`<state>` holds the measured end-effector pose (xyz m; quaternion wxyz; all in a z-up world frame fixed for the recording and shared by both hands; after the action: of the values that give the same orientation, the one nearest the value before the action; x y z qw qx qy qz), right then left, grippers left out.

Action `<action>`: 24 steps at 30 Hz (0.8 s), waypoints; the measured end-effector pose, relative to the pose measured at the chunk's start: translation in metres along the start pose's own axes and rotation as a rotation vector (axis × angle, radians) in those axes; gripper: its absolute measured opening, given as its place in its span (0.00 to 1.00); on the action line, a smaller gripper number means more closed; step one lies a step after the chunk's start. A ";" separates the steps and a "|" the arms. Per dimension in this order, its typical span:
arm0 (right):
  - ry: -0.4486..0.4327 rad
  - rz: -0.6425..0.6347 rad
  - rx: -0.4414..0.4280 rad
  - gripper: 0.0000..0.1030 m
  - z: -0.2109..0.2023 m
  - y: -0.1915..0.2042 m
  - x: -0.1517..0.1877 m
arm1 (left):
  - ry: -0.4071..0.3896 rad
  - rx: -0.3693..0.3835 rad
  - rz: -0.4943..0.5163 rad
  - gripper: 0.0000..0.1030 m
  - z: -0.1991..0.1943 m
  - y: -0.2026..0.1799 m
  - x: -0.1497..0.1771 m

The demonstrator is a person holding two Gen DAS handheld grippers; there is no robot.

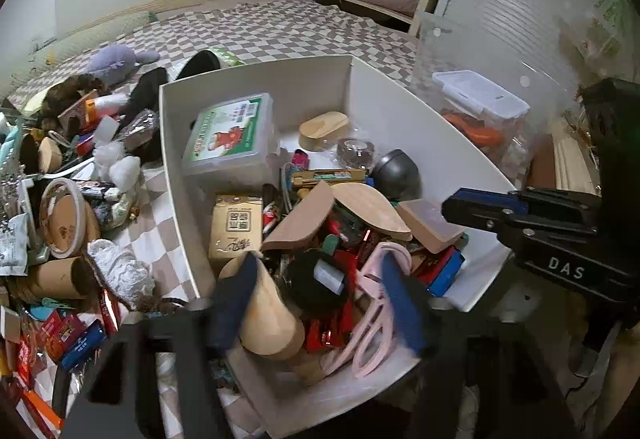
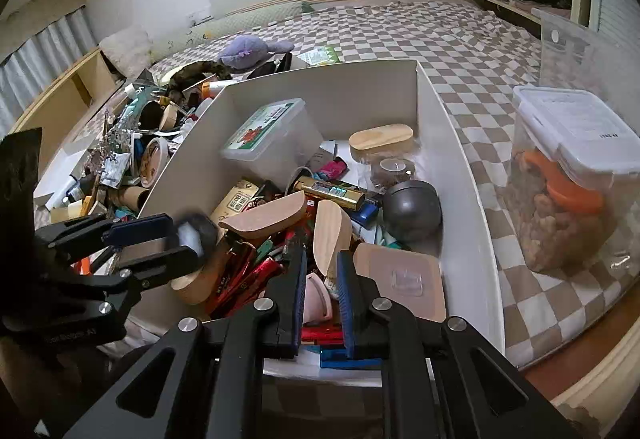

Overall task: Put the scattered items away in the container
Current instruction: 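Lower the black jar into the white box and open the left gripper while the right gripper releases the tile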

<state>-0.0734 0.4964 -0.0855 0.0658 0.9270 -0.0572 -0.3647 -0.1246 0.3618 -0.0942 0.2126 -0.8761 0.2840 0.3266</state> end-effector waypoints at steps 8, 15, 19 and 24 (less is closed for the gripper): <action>-0.024 0.019 -0.008 0.15 -0.006 0.002 0.004 | -0.035 -0.026 -0.016 0.75 -0.014 0.005 -0.001; -0.030 0.048 0.011 0.15 -0.007 0.005 0.004 | -0.076 -0.057 -0.064 0.76 -0.032 0.017 0.003; -0.024 0.048 0.020 0.19 -0.008 0.008 0.005 | -0.136 -0.108 -0.102 0.88 -0.051 0.031 0.006; -0.048 0.050 0.018 0.76 -0.012 0.016 0.003 | -0.188 -0.159 -0.128 0.93 -0.073 0.050 0.013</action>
<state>-0.0640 0.4815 -0.0766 0.0652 0.9169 -0.0852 -0.3844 -0.1150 0.2790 -0.0614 0.1886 -0.8719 0.1798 0.4145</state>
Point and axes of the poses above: each gripper's, at about its wrist camera, not at the fingertips, and z roughly the way its jaws point, y to its left, x to its underside, the point moved 2 cm from there along z, roughly the way its jaws point, and after that the axes turned 5 degrees about -y, right-handed, at the moved point
